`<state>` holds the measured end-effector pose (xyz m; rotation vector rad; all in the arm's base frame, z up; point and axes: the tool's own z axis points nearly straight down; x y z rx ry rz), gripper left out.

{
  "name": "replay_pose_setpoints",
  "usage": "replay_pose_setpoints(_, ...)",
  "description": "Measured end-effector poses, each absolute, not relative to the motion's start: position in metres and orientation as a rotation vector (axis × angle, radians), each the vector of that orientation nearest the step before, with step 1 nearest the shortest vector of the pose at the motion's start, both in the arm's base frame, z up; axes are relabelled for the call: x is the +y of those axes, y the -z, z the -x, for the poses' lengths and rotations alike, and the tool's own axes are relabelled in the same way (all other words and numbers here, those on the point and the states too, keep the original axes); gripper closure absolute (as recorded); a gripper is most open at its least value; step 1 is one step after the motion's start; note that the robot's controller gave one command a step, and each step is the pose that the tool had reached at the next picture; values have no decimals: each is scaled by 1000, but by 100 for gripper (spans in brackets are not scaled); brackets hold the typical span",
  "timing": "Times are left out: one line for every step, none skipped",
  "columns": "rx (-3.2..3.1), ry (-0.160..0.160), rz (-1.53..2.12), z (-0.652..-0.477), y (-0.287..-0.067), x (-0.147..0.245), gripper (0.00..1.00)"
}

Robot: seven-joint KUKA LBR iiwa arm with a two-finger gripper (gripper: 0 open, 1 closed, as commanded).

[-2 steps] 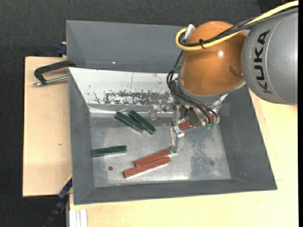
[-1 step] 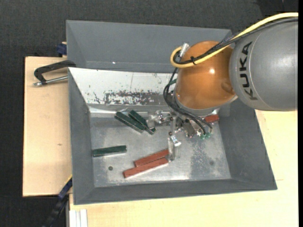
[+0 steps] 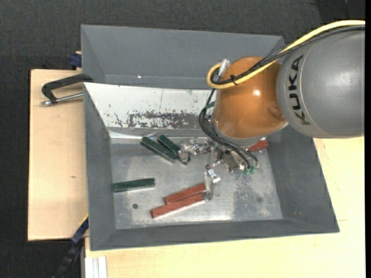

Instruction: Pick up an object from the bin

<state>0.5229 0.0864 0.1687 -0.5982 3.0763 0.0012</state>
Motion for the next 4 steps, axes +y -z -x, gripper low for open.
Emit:
replay_pose_setpoints(3077,-4,688,-527,-173,95,0)
replay_pose_setpoints(2982,3,922,-526,-173,88,0)
replay_pose_setpoints(2882,-1,1237,-506,-73,83,100)
replay_pose_setpoints(2883,-1,1236,-506,-73,83,100)
